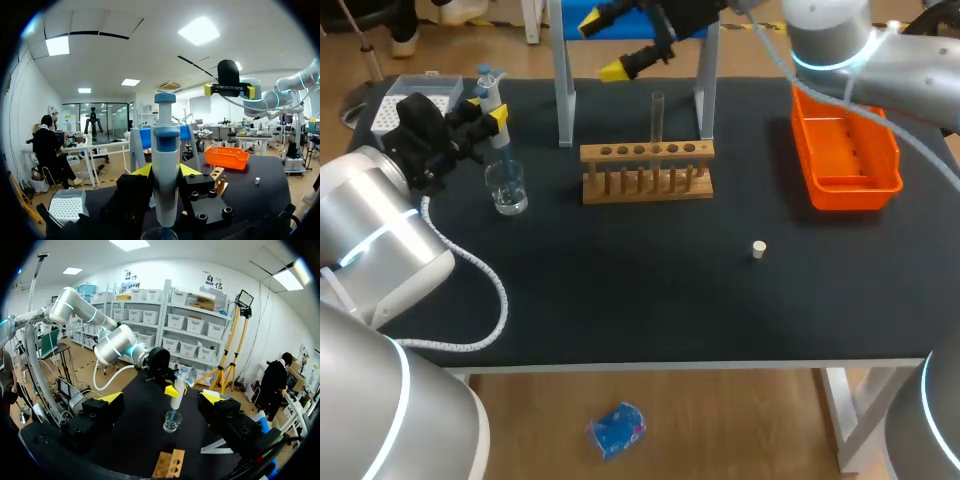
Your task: Invert the test tube, pick up the pipette, mount the tip to pipette, aspirate from beaker and dispense into the tube, eject the tip, return the pipette, and cap with the stopper.
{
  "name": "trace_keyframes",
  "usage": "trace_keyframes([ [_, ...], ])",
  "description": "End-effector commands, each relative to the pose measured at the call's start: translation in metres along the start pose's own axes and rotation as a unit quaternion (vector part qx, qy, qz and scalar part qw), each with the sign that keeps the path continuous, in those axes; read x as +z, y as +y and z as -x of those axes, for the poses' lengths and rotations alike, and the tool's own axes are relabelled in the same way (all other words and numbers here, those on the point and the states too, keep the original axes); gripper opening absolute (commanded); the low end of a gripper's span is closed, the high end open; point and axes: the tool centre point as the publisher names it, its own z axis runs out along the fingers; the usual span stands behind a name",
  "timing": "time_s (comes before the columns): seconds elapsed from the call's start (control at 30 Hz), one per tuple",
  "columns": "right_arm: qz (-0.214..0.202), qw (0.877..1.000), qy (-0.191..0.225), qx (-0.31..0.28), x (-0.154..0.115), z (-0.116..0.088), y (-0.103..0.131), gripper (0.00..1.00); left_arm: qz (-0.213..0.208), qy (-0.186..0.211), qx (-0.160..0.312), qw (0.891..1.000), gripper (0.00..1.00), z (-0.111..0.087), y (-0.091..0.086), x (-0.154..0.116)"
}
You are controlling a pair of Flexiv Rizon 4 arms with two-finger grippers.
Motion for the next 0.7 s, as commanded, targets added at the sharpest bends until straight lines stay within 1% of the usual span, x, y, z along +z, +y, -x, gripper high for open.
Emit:
trace_keyframes([
  [0.03,0.001,0.999,-0.036,-0.001,-0.011,-0.019,-0.002,1.0,0.0,-0.002,0.0,1.0,0.0,-0.001,-0.001,0.0],
  [0.47,0.002,0.999,-0.033,-0.001,-0.012,-0.018,-0.003,1.0,0.0,-0.002,0.0,1.0,0.0,-0.001,-0.001,0.0],
  [0.57,-0.009,0.999,-0.046,0.013,-0.029,-0.017,-0.01,1.0,0.0,-0.002,0.0,1.0,0.0,-0.001,-0.001,0.0],
  [0.7,-0.028,0.997,-0.064,0.028,-0.054,-0.022,-0.021,1.0,0.0,-0.002,0.0,1.0,0.0,-0.001,-0.001,0.0],
])
